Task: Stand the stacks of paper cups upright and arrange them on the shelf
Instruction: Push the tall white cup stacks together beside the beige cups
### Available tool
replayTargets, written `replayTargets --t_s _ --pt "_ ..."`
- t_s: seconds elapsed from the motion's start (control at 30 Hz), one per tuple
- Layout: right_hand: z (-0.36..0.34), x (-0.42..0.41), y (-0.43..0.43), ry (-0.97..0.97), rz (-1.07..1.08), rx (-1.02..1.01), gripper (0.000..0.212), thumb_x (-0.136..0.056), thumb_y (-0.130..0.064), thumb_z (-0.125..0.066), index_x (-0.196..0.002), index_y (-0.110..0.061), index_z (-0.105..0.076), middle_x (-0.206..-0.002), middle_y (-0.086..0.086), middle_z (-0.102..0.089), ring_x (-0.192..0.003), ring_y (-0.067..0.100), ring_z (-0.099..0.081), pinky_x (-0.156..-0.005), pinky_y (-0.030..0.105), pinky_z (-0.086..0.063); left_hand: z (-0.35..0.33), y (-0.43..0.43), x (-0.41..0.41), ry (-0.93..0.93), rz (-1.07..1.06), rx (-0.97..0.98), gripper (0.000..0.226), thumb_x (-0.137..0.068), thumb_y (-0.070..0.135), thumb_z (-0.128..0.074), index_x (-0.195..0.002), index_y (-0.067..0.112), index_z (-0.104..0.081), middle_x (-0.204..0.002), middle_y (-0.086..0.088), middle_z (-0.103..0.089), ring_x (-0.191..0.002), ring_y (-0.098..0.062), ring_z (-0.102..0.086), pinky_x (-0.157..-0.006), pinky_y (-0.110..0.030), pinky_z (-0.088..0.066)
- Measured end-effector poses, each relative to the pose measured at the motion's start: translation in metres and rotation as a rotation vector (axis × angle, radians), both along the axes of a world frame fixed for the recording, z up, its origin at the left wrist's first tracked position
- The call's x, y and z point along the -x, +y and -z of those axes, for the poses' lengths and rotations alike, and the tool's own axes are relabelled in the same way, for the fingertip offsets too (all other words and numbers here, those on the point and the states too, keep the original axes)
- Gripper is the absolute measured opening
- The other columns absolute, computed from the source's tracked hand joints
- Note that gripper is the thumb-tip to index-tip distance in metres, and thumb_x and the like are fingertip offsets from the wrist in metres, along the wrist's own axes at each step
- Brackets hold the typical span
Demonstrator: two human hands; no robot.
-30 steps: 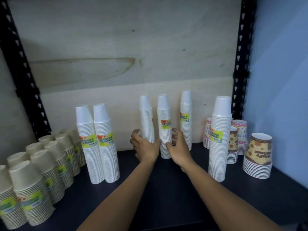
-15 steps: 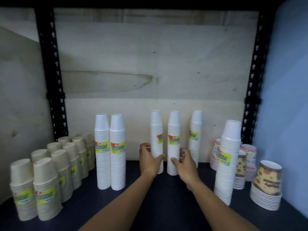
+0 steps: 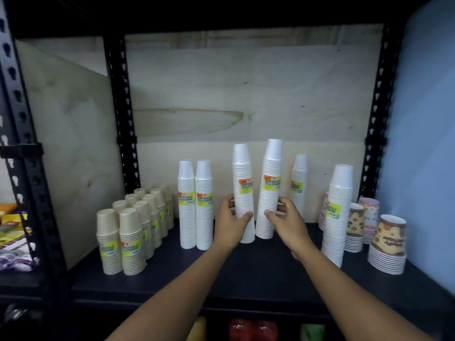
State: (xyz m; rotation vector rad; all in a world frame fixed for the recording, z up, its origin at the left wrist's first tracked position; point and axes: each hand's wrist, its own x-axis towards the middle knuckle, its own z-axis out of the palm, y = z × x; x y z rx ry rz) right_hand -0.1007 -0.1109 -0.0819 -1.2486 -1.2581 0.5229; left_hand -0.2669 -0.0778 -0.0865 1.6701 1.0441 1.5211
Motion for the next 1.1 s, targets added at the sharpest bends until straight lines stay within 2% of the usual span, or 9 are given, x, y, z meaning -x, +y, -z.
replayTargets --t_s 0.1,0.27,0.37,0.47,0.53,0.67,0.73,0.93,1.1 --pt "-0.003 0.016 -0.015 0.004 -0.023 0.013 0.050 -0.089 -0.032 -0.074 -0.134 -0.030 -0.053 -0.117 -0.017 -0.062 -0.101 -0.003 -0.061 -0.092 0.037 -0.056 -0.005 -0.020 0.022 0.042 0.002 -0.020 0.058 -0.089 0.018 -0.076 -0.138 0.024 -0.045 -0.125 0.009 -0.060 -0.113 -0.006 -0.058 -0.091 -0.016 -0.046" --pt "-0.002 0.050 -0.031 0.026 -0.087 0.024 0.049 -0.088 -0.034 -0.074 -0.132 -0.034 -0.052 -0.118 -0.016 -0.062 -0.106 0.007 -0.064 -0.094 0.046 -0.057 -0.010 -0.047 0.064 0.055 -0.037 -0.006 0.060 -0.091 0.018 -0.073 -0.144 0.024 -0.043 -0.123 0.011 -0.058 -0.117 -0.013 -0.058 -0.099 -0.031 -0.046" --pt "0.002 0.075 -0.038 0.029 -0.119 0.035 0.048 -0.091 -0.032 -0.072 -0.134 -0.031 -0.051 -0.121 -0.013 -0.062 -0.104 0.005 -0.063 -0.092 0.041 -0.057 -0.004 -0.056 0.089 0.056 -0.069 0.013 0.061 -0.092 0.017 -0.070 -0.146 0.023 -0.043 -0.123 0.010 -0.059 -0.115 -0.014 -0.060 -0.099 -0.035 -0.048" --pt "0.008 0.098 -0.043 0.019 -0.154 0.033 0.046 -0.093 -0.026 -0.070 -0.136 -0.026 -0.052 -0.120 -0.010 -0.063 -0.099 -0.003 -0.061 -0.078 0.020 -0.051 0.005 -0.059 0.114 0.054 -0.087 0.031 0.057 -0.092 0.016 -0.069 -0.143 0.026 -0.045 -0.124 0.012 -0.060 -0.118 -0.015 -0.059 -0.100 -0.040 -0.049" --pt "0.014 0.112 -0.041 0.014 -0.187 0.044 0.046 -0.094 -0.023 -0.069 -0.136 -0.025 -0.051 -0.121 -0.009 -0.063 -0.101 -0.004 -0.061 -0.074 0.014 -0.047 0.009 -0.060 0.128 0.046 -0.088 0.038 0.056 -0.092 0.014 -0.067 -0.142 0.027 -0.046 -0.126 0.010 -0.061 -0.118 -0.013 -0.059 -0.100 -0.038 -0.050" --pt "0.025 0.133 -0.033 0.010 -0.218 0.051 0.047 -0.094 -0.021 -0.070 -0.137 -0.025 -0.052 -0.126 -0.009 -0.064 -0.107 0.000 -0.062 -0.079 0.013 -0.048 0.009 -0.054 0.146 0.053 -0.065 0.044 0.049 -0.093 0.005 -0.065 -0.135 0.024 -0.050 -0.121 0.013 -0.061 -0.112 0.000 -0.059 -0.095 -0.028 -0.049" --pt "0.030 0.140 -0.027 0.003 -0.221 0.050 0.048 -0.093 -0.020 -0.071 -0.137 -0.024 -0.052 -0.127 -0.010 -0.064 -0.109 0.002 -0.063 -0.081 0.014 -0.048 0.011 -0.049 0.150 0.057 -0.066 0.051 0.051 -0.093 0.006 -0.066 -0.139 0.020 -0.049 -0.125 0.009 -0.061 -0.113 0.001 -0.057 -0.094 -0.024 -0.049" --pt "0.044 0.151 -0.008 -0.056 -0.145 0.018 0.049 -0.090 -0.025 -0.073 -0.136 -0.025 -0.055 -0.131 -0.004 -0.056 -0.108 0.003 -0.062 -0.096 0.035 -0.056 0.031 -0.033 0.155 0.032 -0.061 0.085 0.056 -0.094 0.014 -0.066 -0.144 0.031 -0.049 -0.142 0.005 -0.055 -0.125 -0.009 -0.056 -0.106 -0.038 -0.050" --pt "0.047 0.157 0.000 -0.100 -0.072 -0.025 0.046 -0.090 -0.022 -0.074 -0.132 -0.019 -0.056 -0.124 0.000 -0.053 -0.101 0.001 -0.060 -0.091 0.024 -0.052 0.039 -0.027 0.155 -0.082 -0.035 0.113 0.056 -0.098 0.004 -0.059 -0.146 0.032 -0.047 -0.130 0.016 -0.063 -0.117 0.004 -0.060 -0.092 -0.021 -0.052"
